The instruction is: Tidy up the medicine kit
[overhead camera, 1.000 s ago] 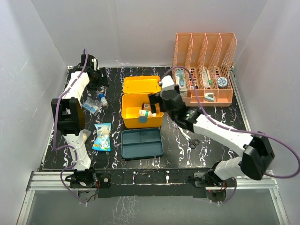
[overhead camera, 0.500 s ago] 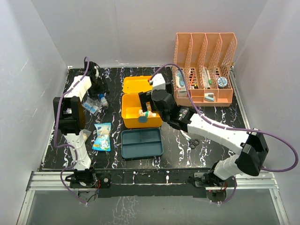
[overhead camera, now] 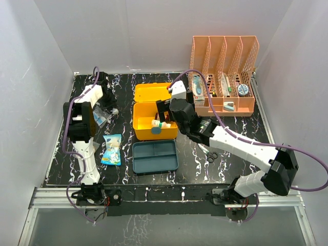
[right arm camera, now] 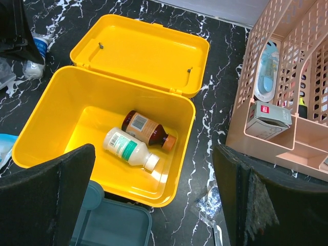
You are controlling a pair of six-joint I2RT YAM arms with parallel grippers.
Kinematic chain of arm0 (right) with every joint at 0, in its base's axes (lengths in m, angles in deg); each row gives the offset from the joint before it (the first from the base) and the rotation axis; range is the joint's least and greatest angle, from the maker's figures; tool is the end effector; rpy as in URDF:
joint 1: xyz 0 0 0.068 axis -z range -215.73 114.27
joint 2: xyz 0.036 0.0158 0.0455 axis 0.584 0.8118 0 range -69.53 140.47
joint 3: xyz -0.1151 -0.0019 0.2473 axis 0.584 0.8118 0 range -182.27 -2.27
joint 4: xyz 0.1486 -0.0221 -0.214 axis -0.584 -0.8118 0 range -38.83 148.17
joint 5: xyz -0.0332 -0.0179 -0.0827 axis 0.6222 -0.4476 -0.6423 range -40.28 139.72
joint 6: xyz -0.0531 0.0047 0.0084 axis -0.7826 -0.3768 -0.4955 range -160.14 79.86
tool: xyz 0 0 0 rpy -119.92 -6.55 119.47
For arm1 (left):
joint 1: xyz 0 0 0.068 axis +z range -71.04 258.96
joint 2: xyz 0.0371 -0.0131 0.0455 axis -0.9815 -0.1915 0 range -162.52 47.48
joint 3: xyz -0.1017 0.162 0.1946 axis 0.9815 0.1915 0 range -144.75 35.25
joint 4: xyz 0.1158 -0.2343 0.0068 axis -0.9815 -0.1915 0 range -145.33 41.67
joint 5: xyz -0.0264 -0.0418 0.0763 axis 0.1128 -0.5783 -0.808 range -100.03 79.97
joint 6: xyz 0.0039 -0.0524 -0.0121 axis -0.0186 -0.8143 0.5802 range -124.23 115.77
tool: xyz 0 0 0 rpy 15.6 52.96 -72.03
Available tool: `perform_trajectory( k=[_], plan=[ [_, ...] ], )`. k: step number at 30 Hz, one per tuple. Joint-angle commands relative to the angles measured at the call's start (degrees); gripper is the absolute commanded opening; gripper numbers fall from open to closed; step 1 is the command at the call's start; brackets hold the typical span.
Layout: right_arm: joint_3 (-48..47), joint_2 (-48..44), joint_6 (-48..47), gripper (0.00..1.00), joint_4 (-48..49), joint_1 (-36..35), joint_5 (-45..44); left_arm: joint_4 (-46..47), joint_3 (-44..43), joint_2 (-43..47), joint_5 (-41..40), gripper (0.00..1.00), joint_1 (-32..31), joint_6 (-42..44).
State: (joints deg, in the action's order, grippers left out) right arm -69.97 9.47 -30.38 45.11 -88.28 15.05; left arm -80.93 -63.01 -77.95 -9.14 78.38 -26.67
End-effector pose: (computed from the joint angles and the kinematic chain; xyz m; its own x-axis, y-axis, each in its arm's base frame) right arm 0.2081 0.2383 0.3408 -0.3043 -0.1681 -0.9376 -0.2904 0.9538 -0.0768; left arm 0.4735 -0.0054 0.1755 -0.8054 -0.3735 -0.4602 -0.3132 0.9274 -0.2046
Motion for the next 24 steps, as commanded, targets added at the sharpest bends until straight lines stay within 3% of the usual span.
perform_trajectory(
  k=[1,6,12,15,18,24],
  plan=[
    [0.0,-2.0,0.3,0.98,1.4,-0.2,-2.0,-1.0,-1.2,0.6,1.6,0.0,0.0,0.5],
    [1.3,-2.4,0.3,0.98,2.4,-0.2,-2.3,-3.4,-3.8,4.6,3.4,0.0,-0.1,3.8],
    [1.7,-3.7,0.7,0.98,2.7,-0.1,-6.4,-12.9,-10.5,11.2,8.9,0.0,-1.0,6.6],
    [0.0,-4.1,1.3,0.98,1.0,0.5,-9.2,-16.8,-13.2,15.8,9.7,0.0,-6.1,6.2],
    [-1.4,-4.9,1.9,0.98,-0.3,1.9,-11.0,-13.4,-10.1,22.3,4.6,0.0,-14.0,5.5],
    [-1.3,-8.8,4.0,0.98,-4.3,6.6,-11.9,-9.4,-6.0,27.2,2.3,0.0,-23.4,1.4]
  ],
)
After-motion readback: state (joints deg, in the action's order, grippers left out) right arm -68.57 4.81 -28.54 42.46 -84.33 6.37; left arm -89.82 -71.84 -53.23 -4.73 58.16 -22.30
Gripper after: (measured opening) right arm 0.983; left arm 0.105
